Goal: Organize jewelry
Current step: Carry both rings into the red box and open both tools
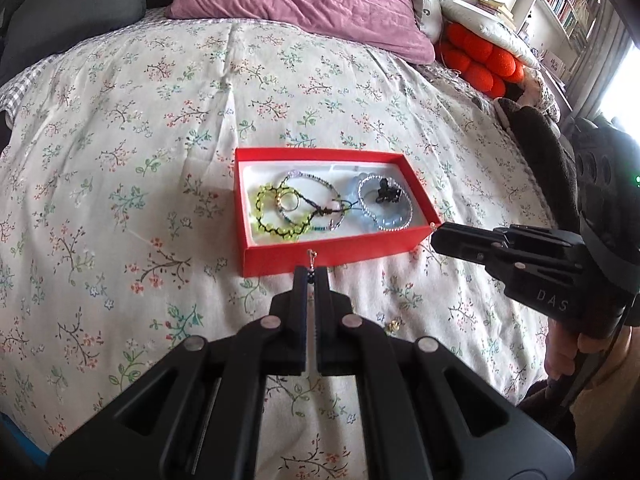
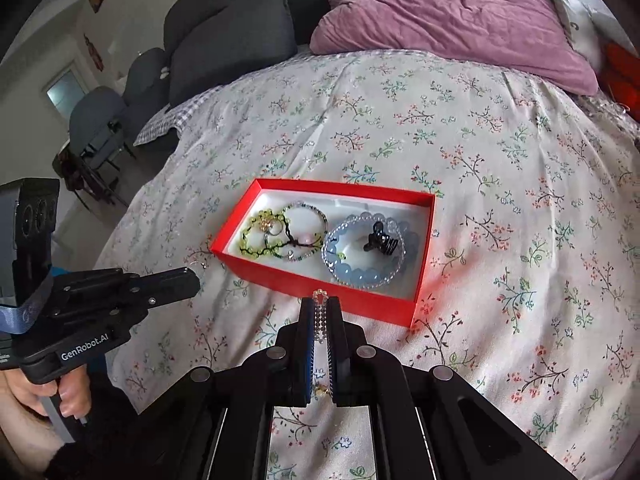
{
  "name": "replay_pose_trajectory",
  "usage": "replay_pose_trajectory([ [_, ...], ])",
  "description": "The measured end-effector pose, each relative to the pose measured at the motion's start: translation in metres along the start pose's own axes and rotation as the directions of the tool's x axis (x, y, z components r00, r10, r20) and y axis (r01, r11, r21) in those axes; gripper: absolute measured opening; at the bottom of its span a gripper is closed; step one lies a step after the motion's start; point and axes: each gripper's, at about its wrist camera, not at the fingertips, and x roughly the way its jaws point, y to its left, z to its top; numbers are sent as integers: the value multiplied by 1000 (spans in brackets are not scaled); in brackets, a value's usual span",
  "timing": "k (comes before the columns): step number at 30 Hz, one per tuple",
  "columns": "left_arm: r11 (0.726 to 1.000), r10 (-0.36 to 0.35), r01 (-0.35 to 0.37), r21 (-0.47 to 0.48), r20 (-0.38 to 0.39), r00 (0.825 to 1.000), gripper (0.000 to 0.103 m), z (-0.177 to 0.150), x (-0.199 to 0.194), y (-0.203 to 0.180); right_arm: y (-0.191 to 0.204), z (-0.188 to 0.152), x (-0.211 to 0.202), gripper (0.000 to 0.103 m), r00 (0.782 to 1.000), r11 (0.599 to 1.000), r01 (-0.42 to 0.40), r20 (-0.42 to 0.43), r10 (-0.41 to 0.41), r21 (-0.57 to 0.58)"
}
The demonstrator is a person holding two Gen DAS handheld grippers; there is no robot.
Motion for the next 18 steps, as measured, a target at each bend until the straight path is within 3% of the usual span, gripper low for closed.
replay_pose_trajectory([
  [6,1000,11,-11,2,3,1000,3,22,11,-7,0,16,0,5,1000,1000,12,26,-12,28],
  [18,997,28,-29,-68,-21,999,3,54,49,2,-7,39,30,6,999,991,48,-6,-48,124],
])
